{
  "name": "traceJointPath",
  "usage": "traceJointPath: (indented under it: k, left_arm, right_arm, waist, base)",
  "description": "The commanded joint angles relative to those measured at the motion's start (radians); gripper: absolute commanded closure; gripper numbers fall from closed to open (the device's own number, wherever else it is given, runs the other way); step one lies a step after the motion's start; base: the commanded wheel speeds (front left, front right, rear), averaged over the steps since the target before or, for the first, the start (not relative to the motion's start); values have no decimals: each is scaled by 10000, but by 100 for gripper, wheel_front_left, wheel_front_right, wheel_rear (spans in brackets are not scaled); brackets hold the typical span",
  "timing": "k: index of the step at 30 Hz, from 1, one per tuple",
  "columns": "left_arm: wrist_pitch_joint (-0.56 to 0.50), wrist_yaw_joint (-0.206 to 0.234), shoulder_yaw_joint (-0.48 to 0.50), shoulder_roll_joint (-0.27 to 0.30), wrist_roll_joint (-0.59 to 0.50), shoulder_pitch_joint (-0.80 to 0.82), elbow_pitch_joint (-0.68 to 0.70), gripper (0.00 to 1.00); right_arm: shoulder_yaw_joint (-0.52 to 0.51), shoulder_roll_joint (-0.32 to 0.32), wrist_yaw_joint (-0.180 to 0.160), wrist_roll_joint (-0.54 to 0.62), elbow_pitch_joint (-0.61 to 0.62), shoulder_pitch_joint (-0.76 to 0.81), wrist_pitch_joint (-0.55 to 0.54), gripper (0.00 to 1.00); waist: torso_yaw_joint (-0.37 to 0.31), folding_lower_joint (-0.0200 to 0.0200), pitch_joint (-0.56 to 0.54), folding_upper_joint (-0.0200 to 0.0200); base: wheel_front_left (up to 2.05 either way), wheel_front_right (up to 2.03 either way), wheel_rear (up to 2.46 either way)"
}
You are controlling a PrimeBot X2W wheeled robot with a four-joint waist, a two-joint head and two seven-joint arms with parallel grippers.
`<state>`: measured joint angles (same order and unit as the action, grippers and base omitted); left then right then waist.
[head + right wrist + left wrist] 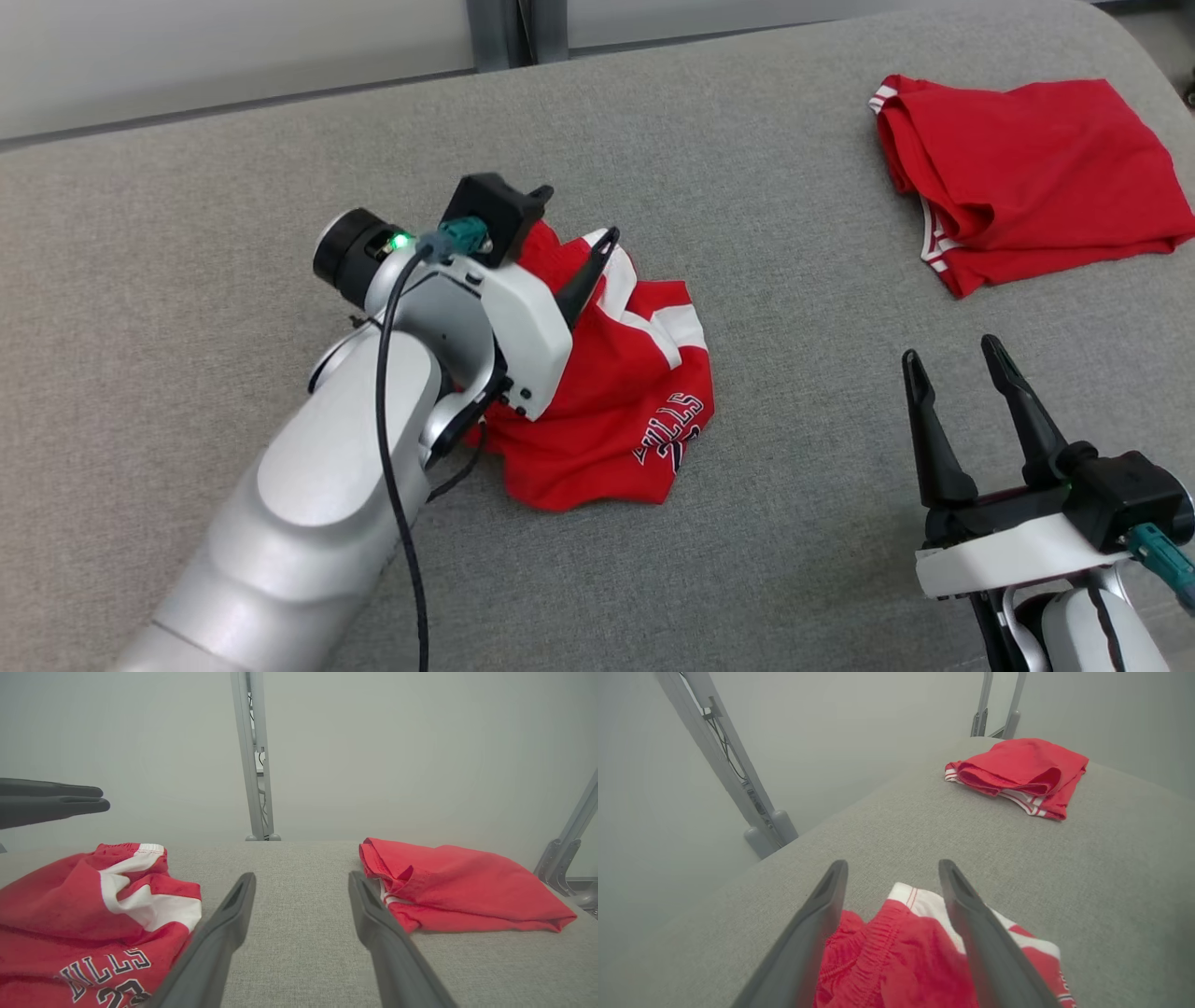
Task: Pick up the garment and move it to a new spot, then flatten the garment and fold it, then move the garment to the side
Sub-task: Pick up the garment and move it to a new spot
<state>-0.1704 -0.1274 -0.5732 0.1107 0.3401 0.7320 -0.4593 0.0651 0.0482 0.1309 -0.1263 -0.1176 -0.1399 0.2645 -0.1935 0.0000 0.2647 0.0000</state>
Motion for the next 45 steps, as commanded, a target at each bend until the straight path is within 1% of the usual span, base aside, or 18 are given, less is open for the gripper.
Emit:
traceJointPath:
  k: [1,7,11,17,21,22,23,24,25,26,27,29,32,33,39,42,44,45]
  left_arm:
    - [-205,-31,-202,111,272,410,-167,0]
    - [-1433,-28,-1322,313,1226,1545,-925,0]
    - [-2142,-28,-1990,542,1582,2062,-1309,0]
    - [-3272,-29,-2646,734,2008,2382,-1857,0]
    - [-3921,-29,-2938,757,2465,2271,-1816,0]
    - [-3997,-29,-3014,819,2470,2288,-1813,3]
    - [-4039,-29,-3089,877,2476,2290,-1801,11]
    - [-4076,-29,-3157,892,2502,2287,-1751,26]
    - [-4070,-29,-3215,900,2531,2289,-1690,54]
    - [-4006,-29,-3301,904,2535,2298,-1597,68]
    - [-3888,-29,-3338,932,2527,2328,-1500,100]
    - [-3541,-30,-3386,1006,2373,2478,-1338,100]
    - [-2882,-30,-3332,905,2363,2506,-1071,100]
    - [-2882,-30,-3332,905,2363,2506,-1071,100]
    - [-1517,10,-2643,313,3057,2586,-915,100]
    - [-1074,151,-2393,29,3204,2777,-940,100]
    - [-714,321,-2189,-190,3311,2927,-956,100]
    - [-310,513,-2021,-346,3423,3150,-953,100]
  right_arm:
    - [-87,51,-4,-83,7,-160,-1,0]
    - [-96,51,-4,-160,73,-330,-1,0]
    - [-111,50,-4,-211,38,-330,-1,0]
    - [-9,51,-4,-313,37,-307,-1,0]
    - [-57,51,-4,-320,31,-292,-1,0]
    - [-69,51,-4,-315,33,-299,-1,0]
    - [-70,51,-4,-307,42,-316,-1,0]
    - [-70,51,-4,-300,54,-332,-2,0]
    - [-63,51,-4,-293,69,-350,-2,0]
    - [-55,51,-4,-288,85,-364,-2,0]
    - [-57,51,-4,-281,100,-368,-2,0]
    - [-68,51,-4,-271,104,-360,0,0]
    - [-59,51,-4,-263,73,-345,-2,0]
    - [-59,51,-4,-263,73,-345,-2,0]
    - [14,51,-4,-324,-36,-289,-2,0]
    - [114,51,-4,-367,-88,-268,-2,0]
    - [175,51,-4,-414,-111,-264,-2,0]
    - [227,51,-4,-422,-131,-278,-2,0]
  waist:
    - [-164,0,238,0]
    - [-428,0,527,0]
    - [-568,0,614,0]
    - [-720,0,602,0]
    - [-719,0,568,0]
    - [-713,0,568,0]
    - [-707,0,567,0]
    - [-700,0,566,0]
    - [-692,0,572,0]
    - [-682,0,578,0]
    - [-665,0,580,0]
    - [-626,0,575,0]
    - [-577,0,527,0]
    - [-577,0,527,0]
    - [-574,0,315,0]
    - [-651,0,187,0]
    - [-703,0,123,0]
    - [-756,0,74,0]
  base:
    - [0,0,0]
    - [0,0,0]
    - [0,0,0]
    - [0,0,0]
    - [0,0,0]
    - [0,0,0]
    - [0,0,0]
    - [0,0,0]
    - [0,0,0]
    - [0,0,0]
    - [0,0,0]
    - [0,0,0]
    - [0,0,0]
    - [0,0,0]
    - [0,0,0]
    - [0,0,0]
    - [0,0,0]
    - [0,0,0]
